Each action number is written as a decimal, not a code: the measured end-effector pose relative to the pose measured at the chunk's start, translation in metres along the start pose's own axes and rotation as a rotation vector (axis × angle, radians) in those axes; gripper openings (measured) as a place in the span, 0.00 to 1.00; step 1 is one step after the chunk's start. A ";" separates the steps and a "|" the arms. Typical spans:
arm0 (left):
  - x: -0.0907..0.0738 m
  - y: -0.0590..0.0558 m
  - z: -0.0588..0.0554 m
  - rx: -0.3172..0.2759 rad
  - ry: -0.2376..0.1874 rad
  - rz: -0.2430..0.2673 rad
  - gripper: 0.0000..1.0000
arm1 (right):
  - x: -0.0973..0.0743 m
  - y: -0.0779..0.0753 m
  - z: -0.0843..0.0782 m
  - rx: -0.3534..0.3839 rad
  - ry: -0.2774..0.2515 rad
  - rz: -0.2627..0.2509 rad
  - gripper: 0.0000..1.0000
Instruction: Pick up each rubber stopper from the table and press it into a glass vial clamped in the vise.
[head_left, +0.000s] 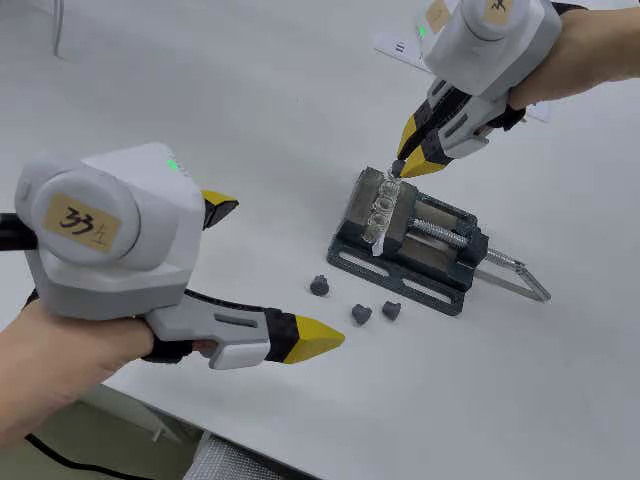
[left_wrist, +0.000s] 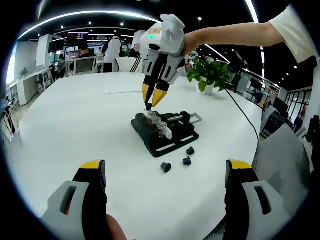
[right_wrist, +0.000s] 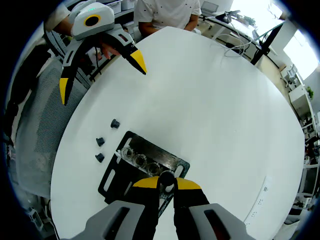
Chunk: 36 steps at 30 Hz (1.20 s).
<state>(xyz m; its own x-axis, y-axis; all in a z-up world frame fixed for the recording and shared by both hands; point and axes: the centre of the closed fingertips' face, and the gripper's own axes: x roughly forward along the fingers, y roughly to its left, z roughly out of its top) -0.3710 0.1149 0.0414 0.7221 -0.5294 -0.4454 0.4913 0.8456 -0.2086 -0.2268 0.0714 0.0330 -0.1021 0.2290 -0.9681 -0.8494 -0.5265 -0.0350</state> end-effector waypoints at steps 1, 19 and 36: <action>0.000 0.000 0.000 0.000 0.000 0.000 0.99 | 0.000 0.001 0.000 0.000 0.001 0.003 0.05; 0.001 -0.005 -0.003 -0.010 -0.001 -0.004 0.99 | 0.000 0.003 -0.002 -0.050 -0.029 -0.004 0.04; 0.003 -0.011 -0.002 -0.019 -0.005 -0.011 0.99 | 0.000 0.005 -0.002 0.102 -0.040 -0.048 0.03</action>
<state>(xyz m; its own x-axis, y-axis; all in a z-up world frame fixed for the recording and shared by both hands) -0.3752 0.1042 0.0409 0.7189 -0.5391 -0.4389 0.4901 0.8408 -0.2300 -0.2298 0.0672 0.0325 -0.0786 0.2858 -0.9551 -0.9021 -0.4282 -0.0539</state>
